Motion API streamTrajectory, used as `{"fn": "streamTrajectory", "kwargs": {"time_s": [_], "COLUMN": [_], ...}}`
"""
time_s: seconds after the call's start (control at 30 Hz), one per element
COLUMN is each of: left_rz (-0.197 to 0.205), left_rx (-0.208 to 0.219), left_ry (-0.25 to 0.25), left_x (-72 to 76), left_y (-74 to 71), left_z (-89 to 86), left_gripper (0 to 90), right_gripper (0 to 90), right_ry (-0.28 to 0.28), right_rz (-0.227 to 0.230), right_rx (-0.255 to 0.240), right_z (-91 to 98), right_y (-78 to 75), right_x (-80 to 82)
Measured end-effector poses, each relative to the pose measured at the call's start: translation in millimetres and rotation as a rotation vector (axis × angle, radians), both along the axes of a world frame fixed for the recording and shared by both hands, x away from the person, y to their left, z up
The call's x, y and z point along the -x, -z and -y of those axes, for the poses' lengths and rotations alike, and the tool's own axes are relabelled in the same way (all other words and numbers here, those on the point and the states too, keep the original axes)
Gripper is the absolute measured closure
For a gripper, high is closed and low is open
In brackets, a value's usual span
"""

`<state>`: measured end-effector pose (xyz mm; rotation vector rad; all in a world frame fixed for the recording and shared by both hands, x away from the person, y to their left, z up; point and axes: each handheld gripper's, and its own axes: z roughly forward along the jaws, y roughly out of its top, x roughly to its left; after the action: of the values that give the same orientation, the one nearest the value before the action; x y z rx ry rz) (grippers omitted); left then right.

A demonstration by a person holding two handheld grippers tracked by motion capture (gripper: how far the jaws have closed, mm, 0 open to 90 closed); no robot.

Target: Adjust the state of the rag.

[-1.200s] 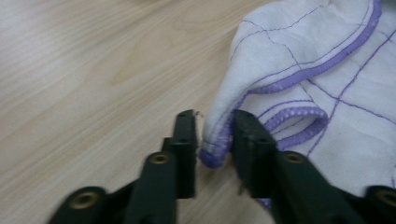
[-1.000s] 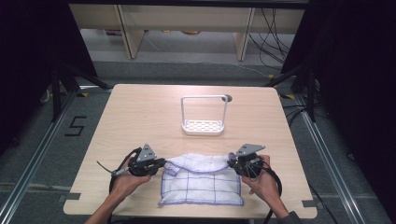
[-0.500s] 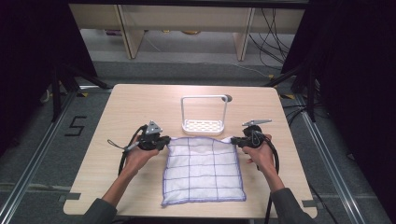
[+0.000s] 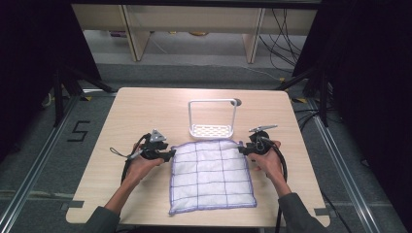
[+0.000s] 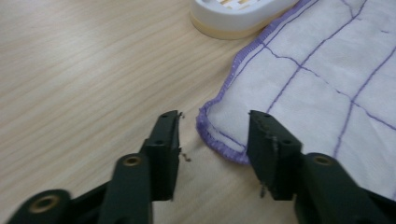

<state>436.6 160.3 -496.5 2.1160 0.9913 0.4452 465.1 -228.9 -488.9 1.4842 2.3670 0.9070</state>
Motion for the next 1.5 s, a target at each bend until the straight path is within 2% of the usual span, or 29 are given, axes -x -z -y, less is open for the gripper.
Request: {"fn": "streamTrajectory", "kwargs": {"time_s": [0.1,0.13,0.17,0.23,0.27,0.3,0.33,0.37,0.43,0.5,0.53,0.57,0.6,0.63,0.7,0.77,0.83,0.93,0.97,1.0,1.07,1.17,1.2,1.23,1.27,1.33,1.4,1.43,1.5], "left_rz": [0.006,0.004,0.004,0.005,0.005,0.004,-0.002,-0.002,-0.018,-0.037,-0.038,-0.047,-0.055,-0.055,-0.074,-0.066,-0.061,-0.057,-0.052,-0.044,-0.031,-0.035,-0.033,-0.025,-0.028,-0.026,-0.036,-0.022,-0.04], "left_rx": [0.029,0.041,0.051,0.062,0.06,0.067,0.063,0.063,0.059,0.065,0.05,0.037,0.037,0.018,0.04,0.037,0.022,-0.047,-0.059,-0.063,-0.079,-0.059,-0.072,-0.098,-0.101,-0.09,-0.087,-0.109,-0.082], "left_ry": [0.011,0.021,0.029,0.066,0.078,0.106,0.131,0.131,0.156,0.172,0.187,0.204,0.208,0.229,0.215,0.214,0.237,0.301,0.31,0.313,0.31,0.313,0.319,0.334,0.333,0.337,0.324,0.342,0.333], "left_x": [18.7,26.9,35.6,55.1,65.3,77.9,95.8,95.8,114.6,130.8,137.1,142.2,146.1,147.1,149.7,152.8,156.7,160.4,160.2,159.1,157.2,159.9,160.2,159.4,160.4,163.4,165.1,163.9,167.8], "left_y": [-8.2,-9.8,-10.9,-12.4,-13.0,-13.4,-13.1,-13.1,-10.7,-6.5,-4.2,-1.6,2.0,4.2,7.2,7.7,7.9,13.0,15.2,15.0,15.0,15.4,15.2,14.1,13.9,13.2,13.1,12.3,12.9], "left_z": [-0.4,0.9,2.9,7.5,9.3,10.7,12.2,12.2,12.5,12.8,12.8,12.5,13.6,12.2,12.1,14.6,18.0,22.2,22.7,22.1,20.1,20.0,18.9,17.2,17.0,16.0,15.9,14.9,15.7], "left_gripper": [47.1,46.3,44.9,44.0,43.2,42.4,41.1,40.7,40.5,40.6,41.4,41.4,43.1,43.1,44.2,45.2,46.6,58.2,63.2,66.2,79.1,83.4,84.1,84.4,84.5,84.6,84.5,84.3,84.2], "right_gripper": [49.8,49.8,49.8,49.8,49.7,49.7,49.9,49.9,49.9,50.5,51.3,51.3,52.3,52.3,54.2,56.2,59.2,68.2,73.2,75.3,85.2,86.7,86.8,86.9,86.9,86.7,86.6,86.1,83.8], "right_ry": [-0.013,-0.024,-0.056,-0.073,-0.106,-0.147,-0.168,-0.168,-0.194,-0.194,-0.206,-0.206,-0.222,-0.222,-0.257,-0.277,-0.285,-0.32,-0.326,-0.339,-0.356,-0.378,-0.379,-0.401,-0.377,-0.41,-0.391,-0.4,-0.378], "right_rz": [0.037,0.045,0.092,0.07,0.106,0.106,0.09,0.09,0.06,0.051,0.052,0.052,0.057,0.057,0.08,0.091,0.074,0.032,0.062,0.048,0.048,0.043,0.045,0.045,0.05,0.043,0.026,0.033,0.027], "right_rx": [0.04,0.041,0.015,0.023,0.015,0.02,0.022,0.022,0.049,0.044,0.037,0.037,0.03,0.03,0.029,0.033,0.036,0.1,0.121,0.142,0.14,0.153,0.167,0.157,0.161,0.138,0.154,0.15,0.142], "right_z": [3.8,5.5,7.4,7.7,7.4,8.2,6.1,6.1,7.3,10.6,12.6,12.6,15.1,15.1,16.2,14.8,11.9,9.9,9.1,9.5,8.1,5.8,4.5,3.3,1.1,0.0,0.2,0.5,0.3], "right_y": [-8.7,-12.6,-15.7,-19.0,-17.2,-17.6,-16.7,-16.7,-15.6,-10.5,-6.8,-6.8,-9.2,-9.2,-10.3,-9.7,-5.2,1.1,4.8,4.7,4.5,3.6,3.4,3.8,4.8,4.6,3.3,3.6,4.0], "right_x": [14.7,20.5,32.6,41.4,49.2,57.8,79.9,79.9,99.6,115.6,130.1,130.1,142.3,142.3,151.5,157.7,160.6,160.0,159.8,160.0,162.1,164.7,166.5,167.9,170.6,176.4,178.2,178.6,179.2]}}
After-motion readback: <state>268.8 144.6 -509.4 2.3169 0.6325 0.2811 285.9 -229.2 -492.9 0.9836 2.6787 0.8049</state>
